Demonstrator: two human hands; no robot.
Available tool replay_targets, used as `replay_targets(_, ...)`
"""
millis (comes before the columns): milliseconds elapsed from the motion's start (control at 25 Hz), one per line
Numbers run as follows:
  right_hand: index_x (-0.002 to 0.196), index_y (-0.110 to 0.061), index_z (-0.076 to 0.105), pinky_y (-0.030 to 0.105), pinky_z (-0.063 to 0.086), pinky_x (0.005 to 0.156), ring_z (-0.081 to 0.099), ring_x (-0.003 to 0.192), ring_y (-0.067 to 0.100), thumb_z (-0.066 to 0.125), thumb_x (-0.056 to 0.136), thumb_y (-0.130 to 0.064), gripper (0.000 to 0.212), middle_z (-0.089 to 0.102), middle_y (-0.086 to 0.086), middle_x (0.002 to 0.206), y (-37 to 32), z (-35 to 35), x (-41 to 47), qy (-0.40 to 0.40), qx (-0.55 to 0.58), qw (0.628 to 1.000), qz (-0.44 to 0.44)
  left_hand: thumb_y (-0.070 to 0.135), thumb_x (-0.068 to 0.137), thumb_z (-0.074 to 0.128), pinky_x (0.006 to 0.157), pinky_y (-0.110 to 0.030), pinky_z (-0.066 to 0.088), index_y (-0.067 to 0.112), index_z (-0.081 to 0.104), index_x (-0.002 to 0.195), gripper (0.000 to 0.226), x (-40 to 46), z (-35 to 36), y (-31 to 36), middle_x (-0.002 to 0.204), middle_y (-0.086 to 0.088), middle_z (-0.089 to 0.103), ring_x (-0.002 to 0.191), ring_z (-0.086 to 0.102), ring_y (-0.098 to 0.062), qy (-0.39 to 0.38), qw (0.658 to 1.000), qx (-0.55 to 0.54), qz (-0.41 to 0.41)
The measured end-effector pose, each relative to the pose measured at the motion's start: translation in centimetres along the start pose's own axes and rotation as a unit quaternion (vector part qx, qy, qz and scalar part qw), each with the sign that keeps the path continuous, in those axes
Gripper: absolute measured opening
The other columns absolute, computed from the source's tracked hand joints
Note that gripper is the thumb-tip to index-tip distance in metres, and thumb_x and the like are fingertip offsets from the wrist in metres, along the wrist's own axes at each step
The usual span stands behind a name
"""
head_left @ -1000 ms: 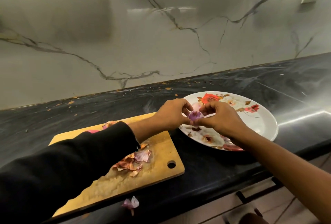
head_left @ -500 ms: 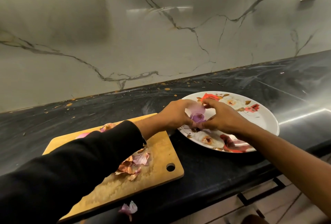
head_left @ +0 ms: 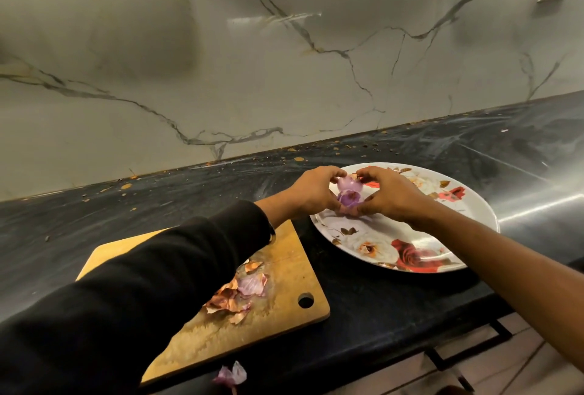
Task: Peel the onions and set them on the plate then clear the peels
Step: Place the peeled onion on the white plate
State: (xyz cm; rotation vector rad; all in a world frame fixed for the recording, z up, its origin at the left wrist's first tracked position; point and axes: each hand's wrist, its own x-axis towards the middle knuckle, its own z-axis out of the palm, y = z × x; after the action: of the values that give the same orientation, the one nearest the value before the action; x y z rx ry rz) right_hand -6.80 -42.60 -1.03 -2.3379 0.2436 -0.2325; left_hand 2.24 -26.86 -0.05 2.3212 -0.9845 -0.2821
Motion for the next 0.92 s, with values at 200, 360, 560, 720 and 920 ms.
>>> replay_targets(200,0.145,-0.015,0.044,0.045,0.053,0.100,0.061,0.114,0.026,0.092,0.065,-0.017,0.093,0.053,0.006,0.142,0.3,0.3,0.0,-0.008,0.012,1.000,0.002,0.003,0.075,0.083,0.090,-0.038,0.057,0.014,0.046,0.143,0.079,-0.2,0.0,-0.2,0.140,-0.008,0.052,0.094,0.068,-0.019,-0.009,1.000,-0.013,0.001)
replay_targets(360,0.146,-0.016,0.042,0.030,0.057,0.081,0.066,0.100,0.019,0.090,0.070,-0.014,0.091,0.052,0.007,0.144,0.1,0.2,-0.4,-0.012,0.002,1.000,-0.004,0.003,0.075,0.083,0.090,-0.037,0.057,0.016,0.044,0.145,0.081,-0.8,-0.1,-0.2,0.142,-0.008,0.051,0.095,0.068,-0.017,-0.007,1.000,-0.022,0.004)
replay_targets(560,0.145,-0.018,0.044,0.019,0.047,0.067,0.061,0.096,0.014,0.088,0.073,-0.020,0.084,0.052,0.006,0.143,-1.0,0.1,-1.3,-0.001,-0.050,0.999,-0.013,0.004,0.077,0.081,0.087,-0.033,0.057,0.020,0.046,0.143,0.076,-2.3,-0.9,-0.3,0.140,-0.007,0.052,0.098,0.066,-0.017,0.004,0.999,-0.036,0.012)
replay_targets(720,0.134,-0.014,0.058,0.027,0.051,0.079,0.061,0.098,0.016,0.086,0.076,-0.023,0.065,0.062,0.008,0.133,-2.2,0.1,-2.7,0.082,-0.055,0.994,-0.037,0.009,0.080,0.080,0.089,-0.032,0.057,0.021,0.050,0.139,0.066,-4.1,-2.2,-0.7,0.137,-0.006,0.054,0.100,0.065,-0.015,0.016,0.998,-0.052,0.018)
replay_targets(920,0.124,-0.018,0.065,0.015,0.044,0.065,0.061,0.087,0.008,0.080,0.083,-0.028,0.045,0.064,0.005,0.123,-5.2,1.7,-4.0,0.077,-0.087,0.988,-0.098,0.020,0.083,0.078,0.091,-0.033,0.056,0.023,0.053,0.135,0.058,-7.8,-3.9,-2.1,0.130,0.001,0.056,0.102,0.063,-0.012,0.034,0.997,-0.058,0.022)
